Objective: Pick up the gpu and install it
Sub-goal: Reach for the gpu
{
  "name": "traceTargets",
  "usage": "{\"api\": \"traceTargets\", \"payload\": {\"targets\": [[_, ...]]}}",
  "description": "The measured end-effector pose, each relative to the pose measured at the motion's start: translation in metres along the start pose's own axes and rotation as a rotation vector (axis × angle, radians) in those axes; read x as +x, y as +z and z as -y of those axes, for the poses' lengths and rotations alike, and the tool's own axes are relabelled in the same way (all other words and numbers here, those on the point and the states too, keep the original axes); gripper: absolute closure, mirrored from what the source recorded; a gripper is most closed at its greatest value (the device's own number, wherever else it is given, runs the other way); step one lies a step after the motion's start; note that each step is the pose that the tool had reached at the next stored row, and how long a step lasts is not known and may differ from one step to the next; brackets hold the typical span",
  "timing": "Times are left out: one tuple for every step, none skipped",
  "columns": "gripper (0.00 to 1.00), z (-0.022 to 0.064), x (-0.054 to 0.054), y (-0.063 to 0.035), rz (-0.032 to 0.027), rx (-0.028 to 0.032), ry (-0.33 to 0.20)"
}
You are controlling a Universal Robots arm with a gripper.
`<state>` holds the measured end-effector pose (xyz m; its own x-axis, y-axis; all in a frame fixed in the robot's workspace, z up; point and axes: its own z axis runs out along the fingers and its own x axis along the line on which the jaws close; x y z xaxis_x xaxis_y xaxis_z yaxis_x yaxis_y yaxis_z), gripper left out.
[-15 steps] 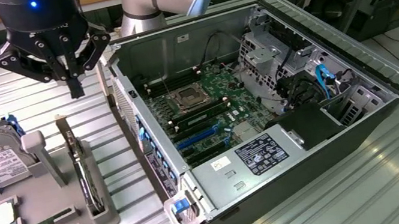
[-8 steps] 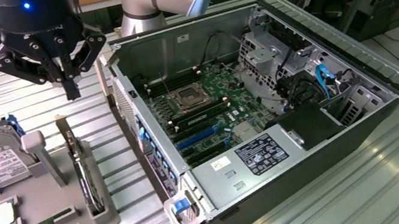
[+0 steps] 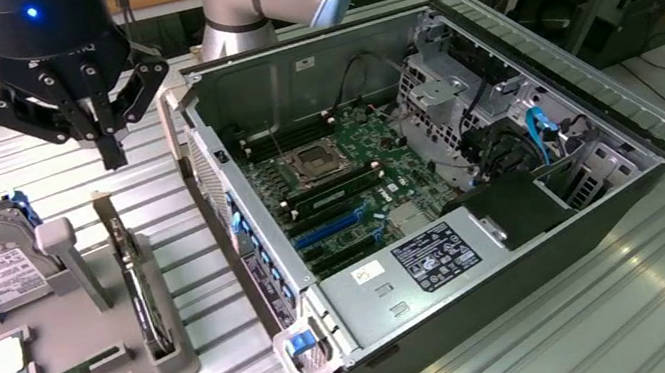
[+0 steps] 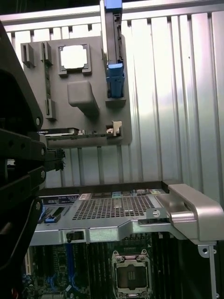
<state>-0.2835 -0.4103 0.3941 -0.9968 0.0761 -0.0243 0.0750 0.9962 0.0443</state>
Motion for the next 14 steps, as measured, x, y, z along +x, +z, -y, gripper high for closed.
{"api": "traceTargets", "payload": {"targets": [[0.89, 0.0001, 0.001, 0.0, 0.0, 0.0, 0.0], [0.89, 0.0002, 0.001, 0.0, 0.0001, 0.0, 0.0], [0.89, 0.0003, 0.002, 0.0, 0.0001, -0.0001, 0.0], [0.89, 0.0004, 0.003, -0.0001, 0.0, 0.0, 0.0], [0.89, 0.0005, 0.004, -0.0001, 0.0, 0.0, 0.0], [0.89, 0.0006, 0.004, -0.0001, 0.0001, 0.0, 0.0], [0.89, 0.0008, 0.005, -0.0001, 0.0001, -0.0001, 0.0], [0.89, 0.0008, 0.006, -0.0001, 0.0001, -0.0001, 0.0], [0.89, 0.001, 0.006, -0.0002, 0.0, 0.0, 0.0], [0.89, 0.0011, 0.007, -0.0002, 0.0, 0.0, 0.0], [0.89, 0.0012, 0.008, -0.0002, 0.0, 0.0, 0.0], [0.89, 0.0013, 0.009, -0.0002, 0.0, 0.0, 0.0], [0.89, 0.0014, 0.009, -0.0003, 0.0001, 0.0, 0.0], [0.89, 0.0016, 0.011, -0.0003, 0.0001, -0.0001, 0.0]]}}
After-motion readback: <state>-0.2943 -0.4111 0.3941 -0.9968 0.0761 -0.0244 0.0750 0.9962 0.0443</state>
